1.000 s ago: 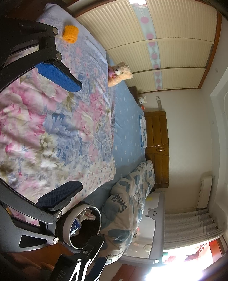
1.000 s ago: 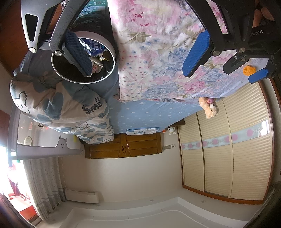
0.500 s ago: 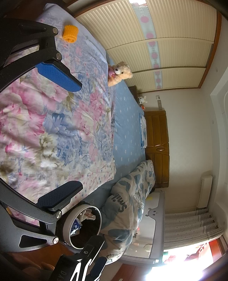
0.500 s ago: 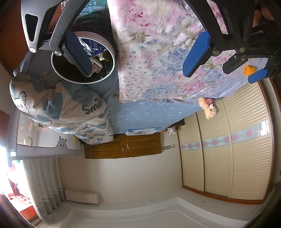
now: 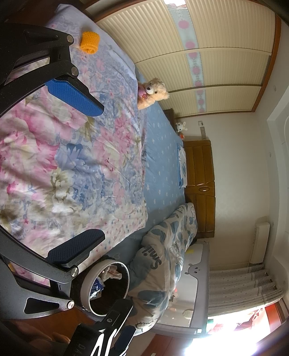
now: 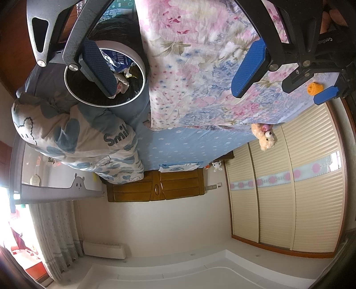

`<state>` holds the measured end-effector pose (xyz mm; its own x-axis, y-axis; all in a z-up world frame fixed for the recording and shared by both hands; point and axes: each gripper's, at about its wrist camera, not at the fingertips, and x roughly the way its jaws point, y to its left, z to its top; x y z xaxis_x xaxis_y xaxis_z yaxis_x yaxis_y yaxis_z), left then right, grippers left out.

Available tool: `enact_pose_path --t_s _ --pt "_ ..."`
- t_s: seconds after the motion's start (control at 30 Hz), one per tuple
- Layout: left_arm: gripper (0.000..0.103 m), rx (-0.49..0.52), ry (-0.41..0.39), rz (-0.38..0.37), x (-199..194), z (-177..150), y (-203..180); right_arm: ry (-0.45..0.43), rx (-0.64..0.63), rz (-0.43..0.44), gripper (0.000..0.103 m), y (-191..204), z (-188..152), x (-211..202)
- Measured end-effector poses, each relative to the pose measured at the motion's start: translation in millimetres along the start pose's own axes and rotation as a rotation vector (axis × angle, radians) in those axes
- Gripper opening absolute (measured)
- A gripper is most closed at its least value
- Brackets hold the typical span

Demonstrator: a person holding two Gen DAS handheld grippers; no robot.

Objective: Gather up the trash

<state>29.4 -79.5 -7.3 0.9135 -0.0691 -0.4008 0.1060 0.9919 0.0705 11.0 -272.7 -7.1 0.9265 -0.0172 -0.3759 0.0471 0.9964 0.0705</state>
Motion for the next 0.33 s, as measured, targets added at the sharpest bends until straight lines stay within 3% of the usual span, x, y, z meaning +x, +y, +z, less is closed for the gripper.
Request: enact_pose_path --t_s 0.33 --pt "0.103 -0.006 0.007 -0.006 4.8 -5.8 3.8 0.018 0.009 0.003 0.103 3.9 -4.4 3.8"
